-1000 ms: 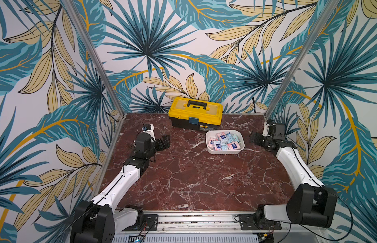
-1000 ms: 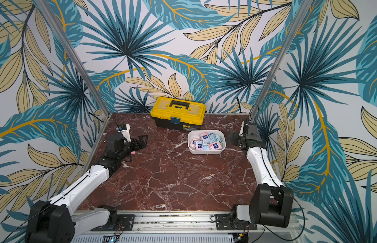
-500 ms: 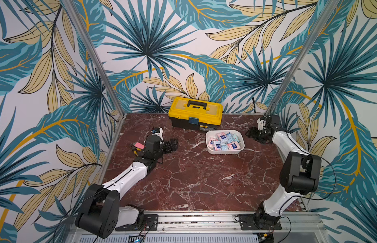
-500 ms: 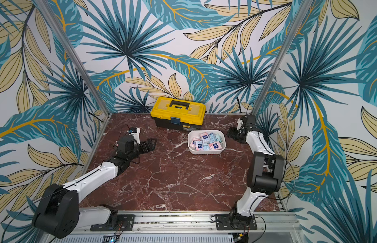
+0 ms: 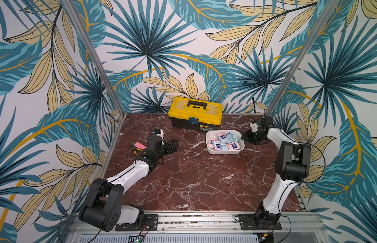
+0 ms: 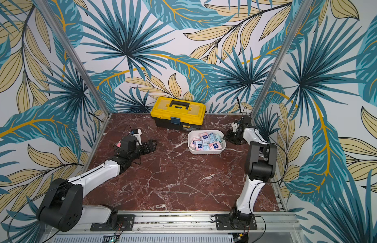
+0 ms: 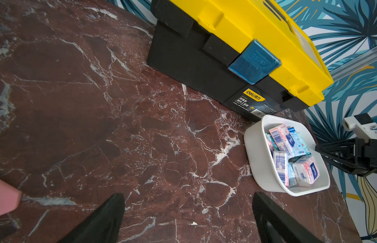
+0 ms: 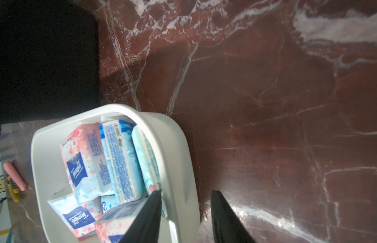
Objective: Take the pocket tissues out of the storage box
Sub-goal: Move the storage box to the center of the board.
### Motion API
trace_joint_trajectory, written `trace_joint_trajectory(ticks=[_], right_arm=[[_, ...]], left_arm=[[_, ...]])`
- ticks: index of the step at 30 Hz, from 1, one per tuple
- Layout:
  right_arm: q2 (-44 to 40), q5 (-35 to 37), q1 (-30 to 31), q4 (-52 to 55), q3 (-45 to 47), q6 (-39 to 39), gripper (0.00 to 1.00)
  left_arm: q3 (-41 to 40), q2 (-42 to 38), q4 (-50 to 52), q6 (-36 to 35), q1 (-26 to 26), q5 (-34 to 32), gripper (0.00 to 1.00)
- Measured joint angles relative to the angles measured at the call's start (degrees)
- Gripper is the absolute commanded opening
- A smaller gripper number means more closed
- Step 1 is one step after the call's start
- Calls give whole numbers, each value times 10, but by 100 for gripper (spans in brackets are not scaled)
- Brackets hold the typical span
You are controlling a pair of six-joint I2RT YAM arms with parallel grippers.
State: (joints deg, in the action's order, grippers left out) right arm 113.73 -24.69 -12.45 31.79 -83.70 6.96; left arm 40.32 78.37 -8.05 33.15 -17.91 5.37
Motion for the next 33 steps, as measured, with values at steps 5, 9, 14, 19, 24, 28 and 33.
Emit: trace_joint_trajectory(ticks=[5,9,14,19,24,28,33], right_arm=[[4,-14,1,3,0,-7,25],[4,-19,2,4,-2,-14,16],[4,-26,3,9,-3,-30,9],[-2,-23,6,13,0,-31,8],[-41,-13,16,16,34,-27,7],[-90,0,33,16,71,-20,7],[-156,12,59,-5,142,28,6]], left_arm=[[2,8,2,4,0,0,100],[2,10,2,6,0,0,100],[3,10,3,5,0,0,100],[3,9,10,5,0,-2,100],[3,0,21,1,0,-4,100],[3,-11,31,-2,0,-9,100],[3,-29,37,-3,0,-16,100]])
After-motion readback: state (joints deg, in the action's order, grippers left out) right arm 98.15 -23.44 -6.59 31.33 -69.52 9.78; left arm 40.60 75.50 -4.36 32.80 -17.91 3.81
